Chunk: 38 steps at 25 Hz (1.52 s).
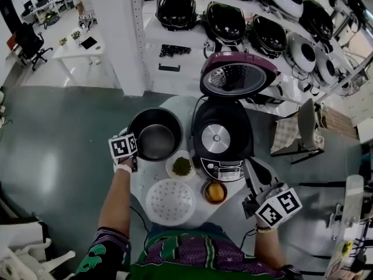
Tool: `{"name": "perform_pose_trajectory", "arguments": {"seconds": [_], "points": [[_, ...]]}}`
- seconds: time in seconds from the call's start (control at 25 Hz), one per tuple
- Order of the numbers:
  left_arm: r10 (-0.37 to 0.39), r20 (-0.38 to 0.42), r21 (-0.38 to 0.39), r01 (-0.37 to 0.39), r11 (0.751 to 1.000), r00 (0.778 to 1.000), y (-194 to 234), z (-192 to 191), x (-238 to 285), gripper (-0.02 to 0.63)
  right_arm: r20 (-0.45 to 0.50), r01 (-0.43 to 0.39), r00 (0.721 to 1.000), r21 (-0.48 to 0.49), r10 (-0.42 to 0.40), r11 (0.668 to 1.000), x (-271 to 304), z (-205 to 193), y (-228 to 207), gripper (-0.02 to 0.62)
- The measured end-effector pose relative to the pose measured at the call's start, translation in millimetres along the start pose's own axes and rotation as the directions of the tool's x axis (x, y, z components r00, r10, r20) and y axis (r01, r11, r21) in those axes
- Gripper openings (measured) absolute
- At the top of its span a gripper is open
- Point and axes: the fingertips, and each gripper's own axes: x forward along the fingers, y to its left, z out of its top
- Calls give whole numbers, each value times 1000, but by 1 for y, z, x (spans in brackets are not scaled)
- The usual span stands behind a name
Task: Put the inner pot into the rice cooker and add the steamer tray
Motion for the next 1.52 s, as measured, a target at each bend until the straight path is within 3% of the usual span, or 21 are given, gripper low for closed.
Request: {"name": "perform_pose_trajectory", "arguments": {"seconds": [0.76,1.2,1.52], "points": [[-69,137,-87,81,993,988,-4,17,-105,29,77,-7,997,-50,11,999,-49,10,62,6],[-152,206,-54,167,985,967,-48,52,-168,29,154,23,988,-66,-13,998,-87,29,97,6],[-224,247,-54,244,968,943,-87,77,-185,29,184,37,983,-73,-23,997,-105,36,105,6]]}}
